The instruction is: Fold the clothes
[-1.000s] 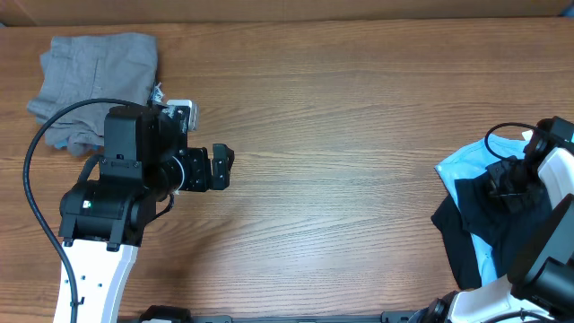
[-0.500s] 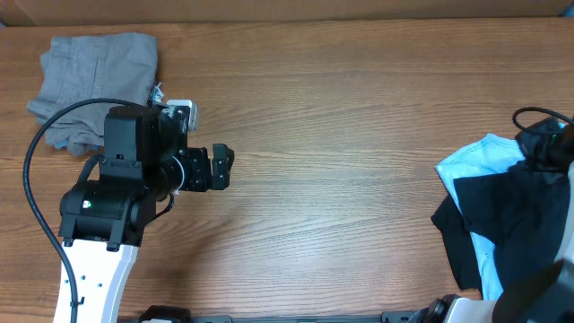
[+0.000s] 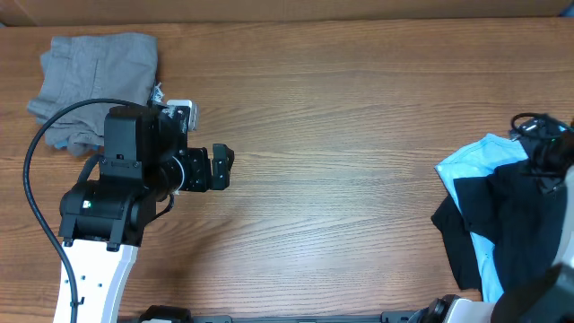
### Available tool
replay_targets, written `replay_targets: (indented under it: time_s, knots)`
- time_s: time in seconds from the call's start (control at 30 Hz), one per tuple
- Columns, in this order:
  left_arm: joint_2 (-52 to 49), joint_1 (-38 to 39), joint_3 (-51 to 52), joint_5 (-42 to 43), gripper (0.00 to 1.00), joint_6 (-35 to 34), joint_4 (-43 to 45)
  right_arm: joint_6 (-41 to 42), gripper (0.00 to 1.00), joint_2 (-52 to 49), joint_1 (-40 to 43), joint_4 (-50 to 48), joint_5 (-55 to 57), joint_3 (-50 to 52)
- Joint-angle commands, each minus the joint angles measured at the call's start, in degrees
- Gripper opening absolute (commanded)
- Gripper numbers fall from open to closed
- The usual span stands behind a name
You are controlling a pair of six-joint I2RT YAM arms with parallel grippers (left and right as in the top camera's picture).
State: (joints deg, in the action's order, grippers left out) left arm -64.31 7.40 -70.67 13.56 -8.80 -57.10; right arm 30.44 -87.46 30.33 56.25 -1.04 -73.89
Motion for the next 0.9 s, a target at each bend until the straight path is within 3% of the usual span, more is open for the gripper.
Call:
replay_targets:
  time_s: [0.0, 0.17, 0.53, 0.6, 0.67, 0.73, 0.77, 0.87]
  knots:
    - [-0.2, -0.3, -1.6, 0.9, 1.00, 1.1, 0.1, 4.5, 0.93, -6.3, 1.4, -2.8, 3.3, 5.5]
    - [-0.2, -0.3, -1.6, 0.9, 1.00, 1.1, 0.1, 3.5, 0.91, -12.6, 4.5, -9.1, -4.9, 5.8]
    - [-0.2, -0.3, -1.6, 0.9, 1.00, 1.1, 0.1, 4.1, 0.82, -18.8, 4.6, -14.7, -0.2, 5.8]
    - [-0.2, -0.3, -1.6, 0.9, 1.00, 1.1, 0.1, 4.1, 0.72, -19.1, 4.6, -14.8, -0.1, 5.8]
    - [-0.2, -0.3, -1.6, 0.9, 1.00, 1.1, 0.1, 4.1, 0.33, -19.2, 4.6, -14.3, -0.2, 5.7]
    - [-0.2, -0.3, -1.6, 0.9, 1.00, 1.1, 0.1, 4.1, 0.11, -19.1, 4.6, -12.8, -0.7, 4.7]
    - [-0.2, -0.3, -1.6, 0.9, 1.00, 1.1, 0.1, 4.1, 0.06, -19.1, 4.6, -11.7, -1.2, 3.6]
    - [-0.2, -0.3, -1.6, 0.9, 1.00, 1.1, 0.1, 3.7, 0.04, -18.1, 4.6, -7.5, -1.2, -0.7]
